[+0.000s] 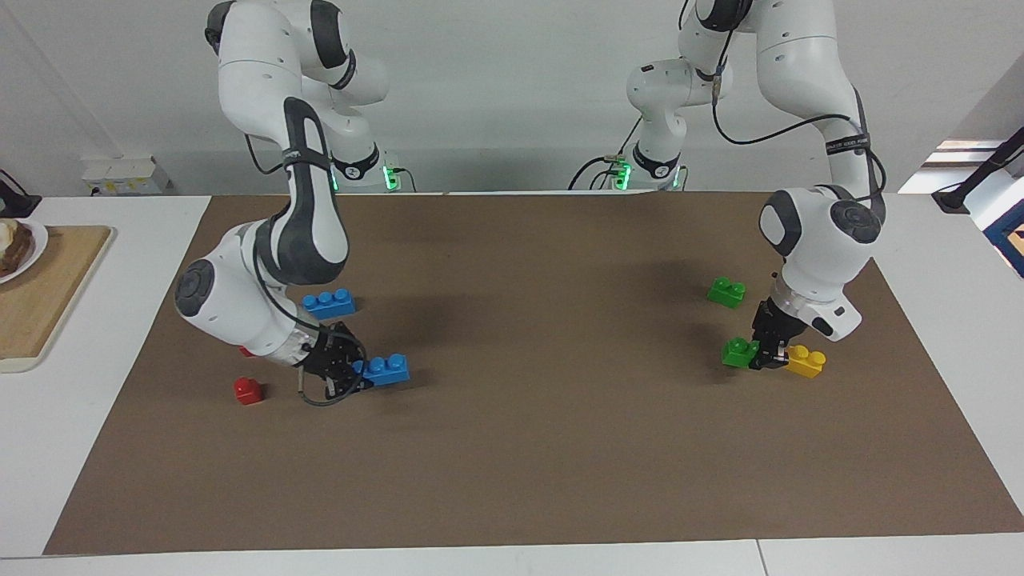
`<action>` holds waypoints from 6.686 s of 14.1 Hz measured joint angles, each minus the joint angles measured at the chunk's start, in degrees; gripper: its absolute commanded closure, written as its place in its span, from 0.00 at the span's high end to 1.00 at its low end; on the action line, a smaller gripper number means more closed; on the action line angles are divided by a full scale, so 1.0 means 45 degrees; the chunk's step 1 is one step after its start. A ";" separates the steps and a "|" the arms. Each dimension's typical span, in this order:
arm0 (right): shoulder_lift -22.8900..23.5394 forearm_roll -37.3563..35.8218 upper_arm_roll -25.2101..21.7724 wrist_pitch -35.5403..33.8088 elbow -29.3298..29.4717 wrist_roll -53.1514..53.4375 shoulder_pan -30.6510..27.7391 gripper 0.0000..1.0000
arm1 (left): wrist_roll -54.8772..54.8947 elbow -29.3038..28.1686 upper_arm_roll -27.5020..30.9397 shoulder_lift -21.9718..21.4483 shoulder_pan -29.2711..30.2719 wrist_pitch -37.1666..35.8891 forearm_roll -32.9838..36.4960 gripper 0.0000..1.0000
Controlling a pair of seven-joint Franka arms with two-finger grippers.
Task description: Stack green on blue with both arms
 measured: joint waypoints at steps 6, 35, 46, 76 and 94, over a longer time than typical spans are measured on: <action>-0.0198 0.0000 0.0006 0.0436 0.0064 0.1987 0.1506 0.00 | -0.2935 0.2635 -0.0078 -0.0800 -0.1988 -0.3992 -0.0001 0.00; -0.0648 0.0495 0.0020 0.5202 -0.3090 0.3943 0.4307 0.00 | -0.9512 0.2018 -0.0103 -0.0927 -0.6167 -0.2658 0.0000 0.00; -0.0719 0.1934 0.0019 0.5598 -0.3790 0.2982 0.4348 0.00 | -1.2044 0.1758 -0.0094 0.0575 -0.7664 -0.0561 0.1207 0.00; -0.0880 0.1944 0.0026 0.6330 -0.4387 0.2854 0.4451 0.00 | -1.2546 0.2445 0.0005 0.2203 -0.8813 0.0296 0.2402 0.00; -0.0882 0.1944 0.0023 0.6425 -0.4403 0.2855 0.4502 0.88 | -1.0170 0.2214 0.0196 -0.0410 -0.7077 -0.2349 0.3028 1.00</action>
